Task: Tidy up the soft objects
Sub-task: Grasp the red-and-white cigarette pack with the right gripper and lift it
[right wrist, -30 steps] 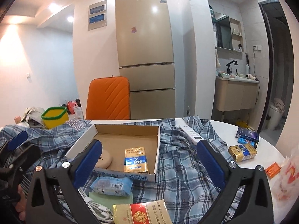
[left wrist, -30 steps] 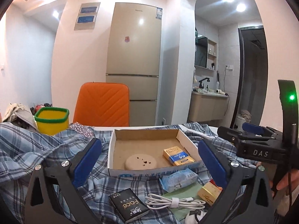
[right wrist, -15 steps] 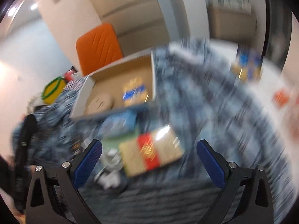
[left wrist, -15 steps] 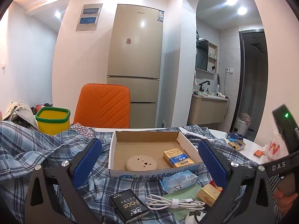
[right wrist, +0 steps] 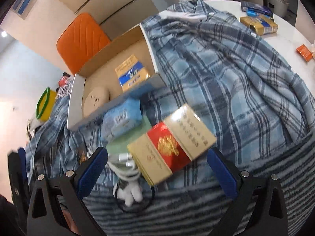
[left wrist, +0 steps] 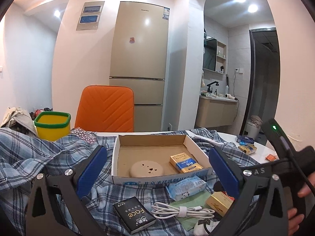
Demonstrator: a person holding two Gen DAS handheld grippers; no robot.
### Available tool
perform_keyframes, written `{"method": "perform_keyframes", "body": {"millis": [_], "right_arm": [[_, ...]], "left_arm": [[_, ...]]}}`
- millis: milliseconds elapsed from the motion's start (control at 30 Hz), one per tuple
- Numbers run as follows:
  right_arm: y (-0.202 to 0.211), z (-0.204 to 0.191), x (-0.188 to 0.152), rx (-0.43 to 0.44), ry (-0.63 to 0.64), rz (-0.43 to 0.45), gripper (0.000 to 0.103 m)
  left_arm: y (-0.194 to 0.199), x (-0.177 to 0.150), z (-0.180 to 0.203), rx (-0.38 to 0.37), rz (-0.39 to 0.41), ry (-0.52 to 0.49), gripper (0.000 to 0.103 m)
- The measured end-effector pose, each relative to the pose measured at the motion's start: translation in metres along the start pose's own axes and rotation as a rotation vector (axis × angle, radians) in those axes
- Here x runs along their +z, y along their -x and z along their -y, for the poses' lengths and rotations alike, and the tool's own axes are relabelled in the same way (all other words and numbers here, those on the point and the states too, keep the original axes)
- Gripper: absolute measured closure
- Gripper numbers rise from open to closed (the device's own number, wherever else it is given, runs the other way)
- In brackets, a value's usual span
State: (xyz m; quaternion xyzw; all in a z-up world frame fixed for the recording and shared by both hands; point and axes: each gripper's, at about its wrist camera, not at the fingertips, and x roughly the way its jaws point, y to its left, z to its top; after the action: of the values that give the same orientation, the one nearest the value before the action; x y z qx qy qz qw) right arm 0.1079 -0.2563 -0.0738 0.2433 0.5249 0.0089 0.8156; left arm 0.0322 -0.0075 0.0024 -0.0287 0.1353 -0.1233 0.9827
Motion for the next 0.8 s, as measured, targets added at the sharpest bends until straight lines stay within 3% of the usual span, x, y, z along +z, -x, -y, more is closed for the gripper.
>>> {"method": "perform_keyframes", "body": {"millis": [133, 267, 400, 600, 733, 800], "right_arm": [[-0.009, -0.006, 0.009, 0.010, 0.000, -0.018, 0.001], [-0.021, -0.014, 0.018, -0.045, 0.030, -0.005, 0.006], [-0.031, -0.026, 0.022, -0.110, 0.136, 0.006, 0.014], [-0.032, -0.040, 0.017, -0.133, 0.275, -0.024, 0.020], [-0.033, -0.028, 0.020, -0.151, 0.229, -0.014, 0.022], [-0.034, -0.019, 0.025, -0.136, 0.173, -0.014, 0.034]], "left_arm": [[0.004, 0.000, 0.005, 0.000, 0.022, -0.022, 0.000], [0.003, 0.000, 0.008, -0.003, 0.020, -0.033, 0.000], [0.002, 0.000, 0.007, -0.005, 0.018, -0.026, 0.000], [0.000, 0.000, 0.010, -0.004, 0.012, -0.036, 0.000], [-0.001, -0.001, 0.010, 0.000, 0.008, -0.028, 0.000], [-0.002, -0.001, 0.009, 0.002, 0.004, -0.023, 0.000]]}}
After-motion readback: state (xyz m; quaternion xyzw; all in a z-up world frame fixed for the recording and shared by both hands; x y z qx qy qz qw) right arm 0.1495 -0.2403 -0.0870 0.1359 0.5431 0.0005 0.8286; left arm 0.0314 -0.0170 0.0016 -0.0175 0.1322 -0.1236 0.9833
